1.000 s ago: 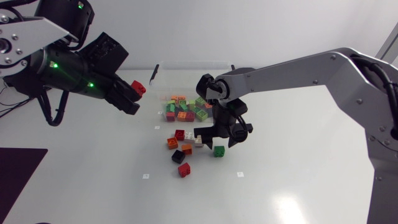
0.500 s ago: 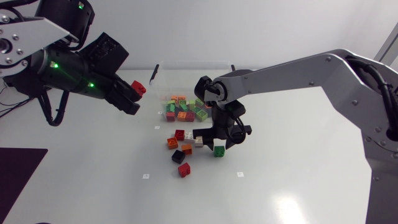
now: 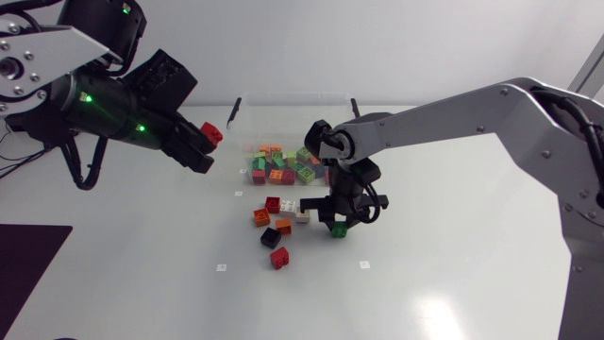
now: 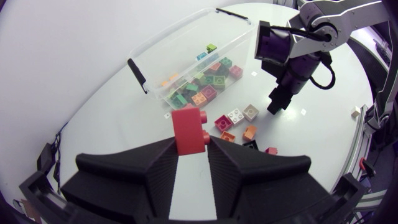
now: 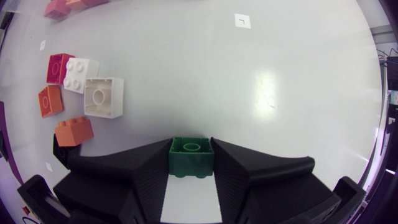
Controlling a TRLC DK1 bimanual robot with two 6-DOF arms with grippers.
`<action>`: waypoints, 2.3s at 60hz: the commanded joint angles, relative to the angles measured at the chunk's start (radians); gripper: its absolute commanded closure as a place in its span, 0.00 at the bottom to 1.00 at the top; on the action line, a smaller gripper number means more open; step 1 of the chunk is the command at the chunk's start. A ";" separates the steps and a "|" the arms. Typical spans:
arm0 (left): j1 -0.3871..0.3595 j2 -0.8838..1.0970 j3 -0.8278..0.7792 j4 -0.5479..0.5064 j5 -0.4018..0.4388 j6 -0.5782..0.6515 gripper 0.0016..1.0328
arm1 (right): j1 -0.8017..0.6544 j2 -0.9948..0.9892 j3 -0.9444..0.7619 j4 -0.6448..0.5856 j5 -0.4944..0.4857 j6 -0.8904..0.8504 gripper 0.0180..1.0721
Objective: Place the duplo bricks in the container
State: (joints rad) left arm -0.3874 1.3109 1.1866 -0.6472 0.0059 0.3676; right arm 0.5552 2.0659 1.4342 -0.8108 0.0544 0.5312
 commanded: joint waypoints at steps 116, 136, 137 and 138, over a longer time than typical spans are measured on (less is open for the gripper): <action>0.117 0.123 -0.116 0.389 0.226 0.177 0.06 | -0.136 0.033 0.470 0.283 -0.004 -0.310 0.45; 0.110 0.198 -0.228 0.356 0.296 0.406 0.06 | -0.121 -0.026 0.440 0.288 -0.008 -0.355 0.14; 0.110 0.208 -0.229 0.356 0.301 0.415 0.06 | -0.121 -0.033 0.436 0.288 -0.011 -0.358 0.12; 0.108 0.211 -0.231 0.356 0.304 0.419 0.06 | -0.121 -0.043 0.430 0.289 -0.016 -0.362 0.11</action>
State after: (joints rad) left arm -0.2722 1.4761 0.9806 -0.2886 0.2886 0.7208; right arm 0.4244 2.0792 1.8828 -0.5411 0.0452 0.1970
